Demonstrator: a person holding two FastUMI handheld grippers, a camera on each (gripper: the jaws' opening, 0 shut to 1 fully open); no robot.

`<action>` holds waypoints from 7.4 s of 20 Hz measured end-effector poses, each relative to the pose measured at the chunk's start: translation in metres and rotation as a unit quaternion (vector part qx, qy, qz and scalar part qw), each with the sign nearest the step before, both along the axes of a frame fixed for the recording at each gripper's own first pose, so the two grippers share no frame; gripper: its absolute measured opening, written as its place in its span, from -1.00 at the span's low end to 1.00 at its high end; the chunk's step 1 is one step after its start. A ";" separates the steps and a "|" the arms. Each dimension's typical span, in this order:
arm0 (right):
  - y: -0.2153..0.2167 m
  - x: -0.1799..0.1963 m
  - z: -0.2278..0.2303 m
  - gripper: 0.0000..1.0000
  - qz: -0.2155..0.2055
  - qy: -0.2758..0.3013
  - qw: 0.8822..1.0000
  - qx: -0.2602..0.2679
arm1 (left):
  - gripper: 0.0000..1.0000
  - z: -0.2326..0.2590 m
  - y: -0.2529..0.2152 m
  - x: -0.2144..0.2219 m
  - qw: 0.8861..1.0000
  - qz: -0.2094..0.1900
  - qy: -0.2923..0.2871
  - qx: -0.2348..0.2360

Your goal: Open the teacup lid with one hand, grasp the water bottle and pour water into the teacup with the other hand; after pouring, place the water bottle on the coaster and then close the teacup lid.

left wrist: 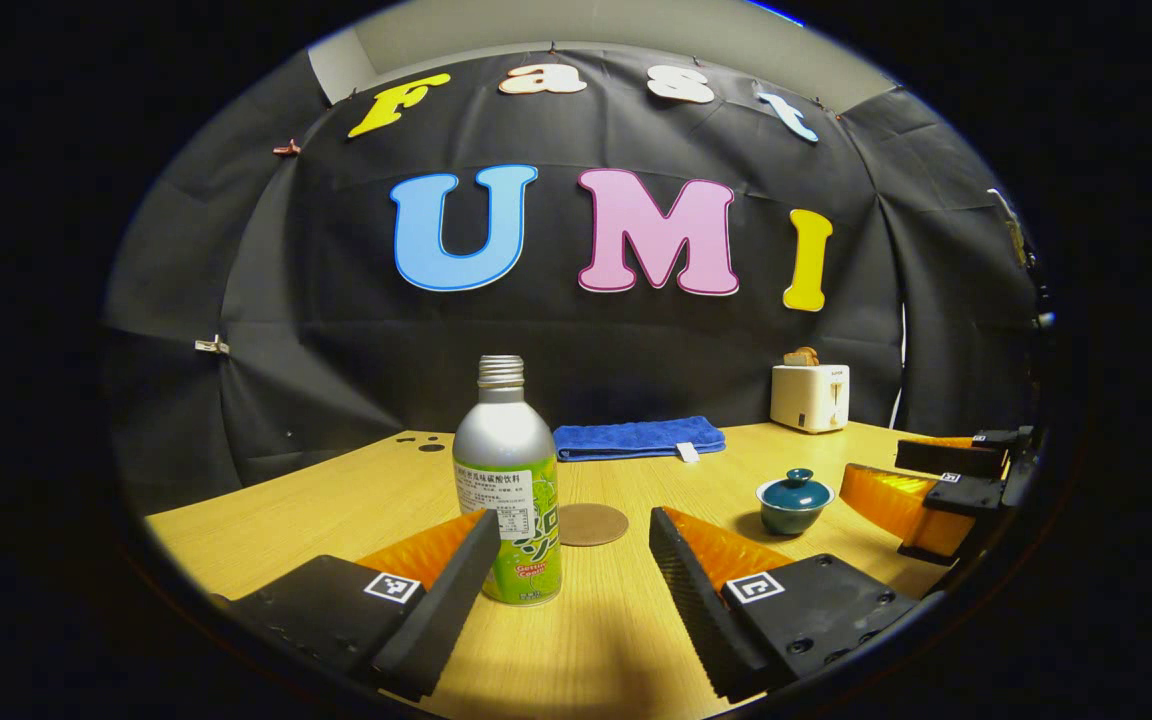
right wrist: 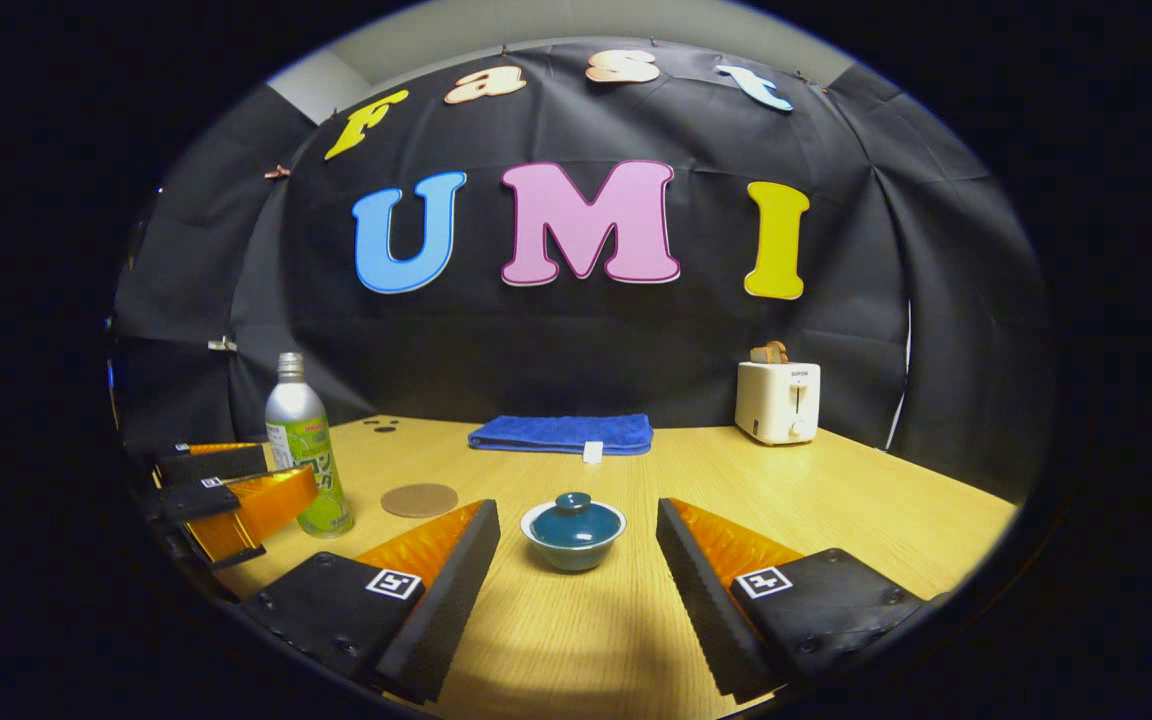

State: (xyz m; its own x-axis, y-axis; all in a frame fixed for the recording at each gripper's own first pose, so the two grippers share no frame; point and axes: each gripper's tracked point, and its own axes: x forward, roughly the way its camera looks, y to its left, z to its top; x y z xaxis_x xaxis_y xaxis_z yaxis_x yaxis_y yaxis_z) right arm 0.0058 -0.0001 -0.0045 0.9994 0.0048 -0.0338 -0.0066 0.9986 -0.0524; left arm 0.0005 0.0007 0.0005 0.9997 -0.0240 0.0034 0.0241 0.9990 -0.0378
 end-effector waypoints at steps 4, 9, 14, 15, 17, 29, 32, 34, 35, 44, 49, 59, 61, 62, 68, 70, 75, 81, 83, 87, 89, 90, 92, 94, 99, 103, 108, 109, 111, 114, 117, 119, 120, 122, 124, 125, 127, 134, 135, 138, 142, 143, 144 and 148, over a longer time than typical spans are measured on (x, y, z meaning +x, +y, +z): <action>-0.012 0.017 0.012 0.95 -0.002 0.001 1.000 0.004 | 0.91 0.000 -0.001 0.001 1.000 0.000 0.000 0.000; -0.010 0.062 -0.005 0.96 0.024 0.057 0.997 -0.034 | 0.91 0.000 0.000 0.001 1.000 0.000 0.000 0.000; -0.013 0.092 -0.015 0.91 0.029 0.076 0.994 -0.070 | 0.91 0.000 -0.001 0.000 1.000 0.000 0.000 0.000; -0.013 0.096 -0.016 0.85 0.030 0.078 0.994 -0.073 | 0.91 -0.001 -0.001 0.001 1.000 0.000 0.000 0.000; -0.008 0.100 -0.024 0.48 0.039 0.094 0.993 -0.065 | 0.90 -0.001 -0.001 0.001 1.000 0.000 0.001 0.000; 0.006 0.107 -0.037 0.02 0.062 0.115 0.987 -0.091 | 0.91 -0.001 0.000 0.000 1.000 0.000 0.001 0.000; 0.007 0.106 -0.036 -0.34 0.067 0.116 0.986 -0.098 | 0.91 0.000 0.000 0.001 1.000 0.000 0.000 0.000; 0.008 0.105 -0.036 -0.46 0.072 0.115 0.986 -0.099 | 0.91 0.000 -0.001 0.001 1.000 0.001 -0.002 0.000; 0.011 0.103 -0.035 -0.41 0.078 0.114 0.986 -0.094 | 0.90 0.000 0.003 -0.001 1.000 0.007 -0.005 0.000; -0.007 0.079 0.019 -0.41 0.078 0.058 0.995 -0.015 | 0.89 0.001 0.030 0.005 0.999 0.037 -0.007 -0.001; -0.036 0.048 0.018 -0.50 0.061 0.049 0.997 0.009 | 0.90 -0.003 0.045 0.033 0.999 0.043 0.003 0.000; -0.053 0.032 -0.010 -0.41 0.052 0.047 0.996 0.051 | 0.90 -0.002 0.048 0.080 1.000 0.017 0.001 0.004; -0.053 0.032 -0.010 -0.41 0.057 0.040 0.997 0.045 | 0.87 -0.001 0.047 0.085 1.000 0.010 0.000 0.003; -0.050 0.034 -0.008 -0.41 0.062 0.035 0.996 0.044 | 0.79 -0.002 0.045 0.088 1.000 0.004 0.001 0.003; -0.064 0.041 0.005 -0.41 0.040 -0.013 0.999 0.024 | 0.63 -0.001 0.024 0.090 0.998 -0.017 0.006 0.054; -0.072 0.041 0.003 -0.41 0.031 -0.013 0.999 0.025 | 0.63 0.006 0.014 0.090 0.994 -0.025 0.002 0.110; -0.089 0.047 0.004 -0.41 0.023 -0.013 0.999 0.027 | 0.61 0.023 -0.019 0.098 0.949 -0.057 -0.022 0.309; -0.093 0.047 0.004 -0.41 0.014 -0.015 0.999 0.026 | 0.60 0.008 -0.060 0.112 0.869 -0.097 -0.033 0.485; -0.093 0.046 0.004 -0.41 0.018 -0.015 0.999 0.027 | 0.60 0.006 -0.073 0.118 0.848 -0.114 -0.036 0.517; -0.092 0.046 0.003 -0.41 0.018 -0.016 0.999 0.027 | 0.60 0.004 -0.085 0.126 0.788 -0.139 -0.047 0.598; -0.092 0.046 0.003 -0.41 0.018 -0.016 0.999 0.027 | 0.60 0.002 -0.087 0.130 0.759 -0.147 -0.048 0.632; -0.092 0.046 0.003 -0.41 0.018 -0.016 0.999 0.027 | 0.60 0.001 -0.087 0.132 0.746 -0.150 -0.047 0.647; -0.092 0.046 0.003 -0.41 0.018 -0.016 0.999 0.027 | 0.60 0.002 -0.085 0.137 0.724 -0.158 -0.045 0.670; -0.091 0.046 0.003 -0.41 0.020 -0.015 0.999 0.027 | 0.60 0.001 -0.087 0.137 0.703 -0.165 -0.044 0.690; -0.105 0.042 0.003 -0.41 0.008 -0.016 0.999 0.027 | 0.61 0.000 -0.091 0.133 0.650 -0.190 -0.051 0.734; -0.110 0.042 0.003 -0.41 0.000 -0.017 1.000 0.026 | 0.61 -0.001 -0.097 0.136 0.613 -0.201 -0.047 0.762; -0.114 0.042 0.004 -0.41 -0.008 -0.017 0.999 0.026 | 0.61 -0.003 -0.097 0.142 0.573 -0.206 -0.033 0.793; -0.114 0.043 0.003 -0.41 -0.010 -0.017 0.999 0.026 | 0.61 -0.001 -0.098 0.143 0.564 -0.206 -0.034 0.799; -0.114 0.041 0.003 -0.41 -0.010 -0.018 0.999 0.026 | 0.62 0.002 -0.100 0.141 0.553 -0.204 -0.037 0.807; -0.113 0.042 0.002 -0.41 -0.008 -0.018 0.999 0.026 | 0.62 0.003 -0.100 0.141 0.546 -0.202 -0.036 0.813; -0.114 0.042 0.003 -0.31 -0.009 -0.018 0.999 0.026 | 0.63 0.004 -0.096 0.144 0.530 -0.195 -0.033 0.824; -0.115 0.042 0.003 -0.31 -0.012 -0.018 0.999 0.026 | 0.63 0.004 -0.093 0.144 0.526 -0.193 -0.027 0.828; -0.116 0.043 0.002 -0.41 -0.014 -0.018 0.999 0.026 | 0.63 0.005 -0.092 0.143 0.525 -0.192 -0.026 0.829; -0.115 0.043 0.002 -0.41 -0.014 -0.018 0.999 0.026 | 0.64 0.008 -0.093 0.145 0.513 -0.187 -0.032 0.837; -0.115 0.042 0.002 -0.41 -0.014 -0.018 0.999 0.026 | 0.63 0.009 -0.092 0.145 0.502 -0.184 -0.037 0.844; -0.114 0.042 0.002 -0.41 -0.014 -0.018 0.999 0.026 | 0.64 0.010 -0.093 0.145 0.497 -0.184 -0.039 0.847; -0.115 0.042 0.002 -0.41 -0.014 -0.018 0.999 0.026 | 0.63 0.014 -0.096 0.145 0.487 -0.182 -0.045 0.853; -0.115 0.043 0.001 -0.41 -0.014 -0.018 0.999 0.026 | 0.63 0.023 -0.099 0.145 0.446 -0.177 -0.050 0.876; -0.114 0.043 0.001 -0.41 -0.014 -0.018 0.999 0.026 | 0.63 0.023 -0.099 0.145 0.442 -0.176 -0.049 0.878; -0.114 0.043 0.001 -0.41 -0.014 -0.018 0.999 0.026 | 0.64 0.026 -0.101 0.145 0.434 -0.174 -0.054 0.882; -0.114 0.043 0.001 -0.41 -0.014 -0.018 0.999 0.026 | 0.63 0.030 -0.106 0.143 0.431 -0.175 -0.060 0.883; -0.114 0.043 0.001 -0.31 -0.014 -0.018 0.999 0.026 | 0.63 0.028 -0.106 0.143 0.429 -0.176 -0.058 0.884; -0.115 0.043 0.001 -0.41 -0.014 -0.018 0.999 0.026 | 0.63 0.027 -0.104 0.144 0.426 -0.177 -0.054 0.886; -0.115 0.043 0.001 -0.41 -0.014 -0.018 0.999 0.026 | 0.63 0.026 -0.110 0.145 0.414 -0.181 -0.057 0.890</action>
